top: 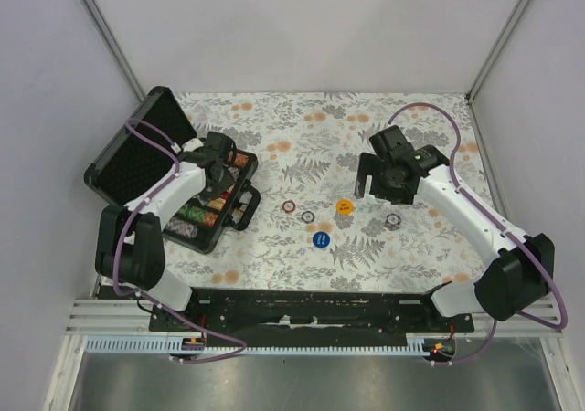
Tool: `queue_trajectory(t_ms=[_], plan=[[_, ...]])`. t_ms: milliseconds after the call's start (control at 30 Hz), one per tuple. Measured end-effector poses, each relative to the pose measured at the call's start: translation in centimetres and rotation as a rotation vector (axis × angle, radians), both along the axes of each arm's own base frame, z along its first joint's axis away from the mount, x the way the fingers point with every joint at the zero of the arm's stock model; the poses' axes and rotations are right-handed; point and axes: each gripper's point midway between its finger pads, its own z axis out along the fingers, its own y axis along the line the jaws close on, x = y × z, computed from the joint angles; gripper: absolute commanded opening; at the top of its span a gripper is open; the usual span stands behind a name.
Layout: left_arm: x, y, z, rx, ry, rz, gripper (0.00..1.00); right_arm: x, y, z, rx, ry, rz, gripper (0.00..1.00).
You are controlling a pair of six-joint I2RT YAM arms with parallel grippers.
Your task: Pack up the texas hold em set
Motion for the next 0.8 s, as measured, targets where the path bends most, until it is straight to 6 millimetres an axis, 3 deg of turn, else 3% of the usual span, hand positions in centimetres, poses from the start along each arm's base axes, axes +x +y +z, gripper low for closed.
queue_trajectory(t_ms=[100,233,367,633,800], plan=[[0.0,0.0,0.0,0.003,0.002,-0.003,0.77,0.2,0.1,0.3,0.004,-0.007,-0.001,0.98],[0.0,0.1,0.1,0.007,0.003,-0.012,0.84,0.4,0.2,0.5,0.006,-0.013,-0.001,0.98],[0.2,0.0,1.2,0.003,-0.025,-0.025,0.86,0.7,0.1,0.5,0.006,-0.013,-0.005,0.98],[0.6,-0.9,5.6,-0.054,-0.144,-0.075,0.86,0.7,0.1,0.5,0.006,-0.012,-0.006,0.98],[0.4,-0.6,6.7,-0.041,-0.170,-0.086,0.83,0.7,0.1,0.5,0.006,-0.012,-0.006,0.98]])
